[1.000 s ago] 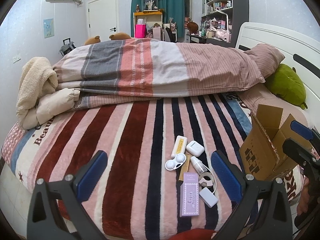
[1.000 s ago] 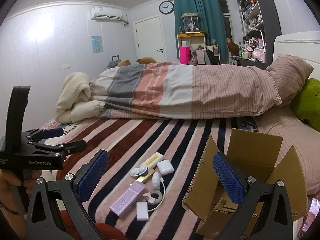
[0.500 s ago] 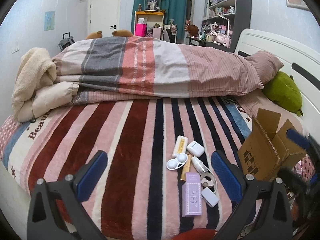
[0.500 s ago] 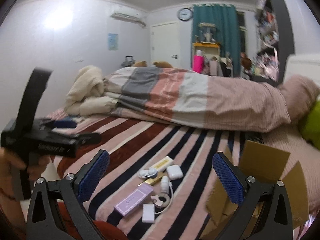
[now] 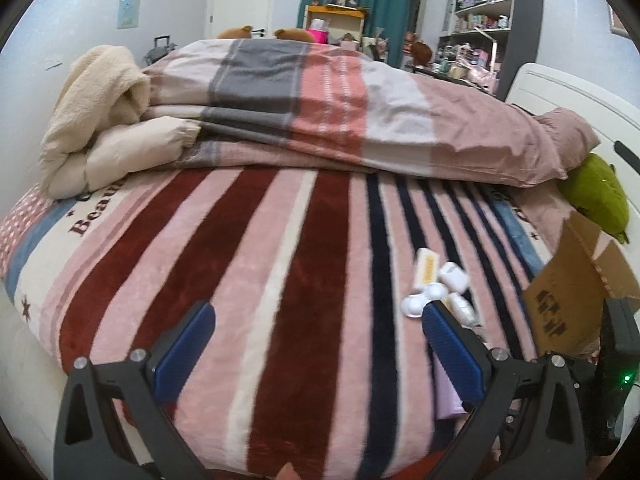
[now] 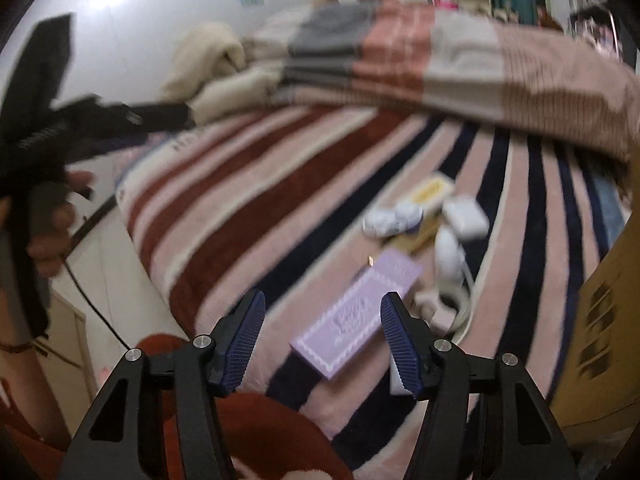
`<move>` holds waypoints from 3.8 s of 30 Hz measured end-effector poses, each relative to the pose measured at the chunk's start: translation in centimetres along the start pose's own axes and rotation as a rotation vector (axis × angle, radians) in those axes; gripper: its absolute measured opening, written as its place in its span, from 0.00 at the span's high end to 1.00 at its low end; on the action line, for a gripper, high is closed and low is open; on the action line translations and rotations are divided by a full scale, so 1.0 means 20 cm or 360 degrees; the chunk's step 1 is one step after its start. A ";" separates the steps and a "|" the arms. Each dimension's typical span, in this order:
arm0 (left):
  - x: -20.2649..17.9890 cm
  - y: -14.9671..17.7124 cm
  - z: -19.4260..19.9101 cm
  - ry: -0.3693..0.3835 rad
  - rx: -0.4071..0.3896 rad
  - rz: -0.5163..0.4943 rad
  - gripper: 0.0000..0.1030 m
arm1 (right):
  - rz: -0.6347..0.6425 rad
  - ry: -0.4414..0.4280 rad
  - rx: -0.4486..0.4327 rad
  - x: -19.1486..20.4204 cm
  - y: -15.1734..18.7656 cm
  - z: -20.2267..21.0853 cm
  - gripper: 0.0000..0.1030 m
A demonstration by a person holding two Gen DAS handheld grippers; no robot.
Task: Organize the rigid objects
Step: 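Reach the right gripper down and grasp the lilac box, then carry the lilac box into the cardboard box and open the right gripper, then return the right gripper and grasp the white charger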
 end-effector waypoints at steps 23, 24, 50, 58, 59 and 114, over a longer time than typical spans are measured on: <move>-0.13 0.08 -0.06 0.0555 0.0103 -0.0149 0.01 | 0.0112 0.0140 0.0226 -0.08 -0.05 -0.16 0.68; -0.18 0.06 -0.04 0.0637 0.0107 -0.0158 0.04 | 0.0123 0.0101 0.0177 -0.07 -0.09 -0.10 0.68; -1.73 -0.32 -0.04 0.1363 0.0300 -0.0659 0.59 | -0.0080 0.0153 -0.0272 -0.80 -0.31 0.89 0.68; -1.91 -0.24 -0.22 0.1311 0.0561 -0.0688 0.54 | -0.0171 0.0277 -0.0015 -1.03 -0.22 0.83 0.67; -1.91 -0.24 -0.22 0.1295 0.0563 -0.0697 0.44 | -0.0173 0.0300 0.0022 -1.04 -0.22 0.81 0.67; -0.45 0.17 -0.19 0.0753 0.0257 -0.0275 0.18 | -0.0012 0.0235 0.0218 -0.28 0.15 -0.02 0.75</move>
Point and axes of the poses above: each gripper's, at about its wrist camera, not at the fingertips, and z roughly against the way its jaws point, x to its left, y to its underside, the point moved 5 cm from there along -z, roughly the way its jaws point
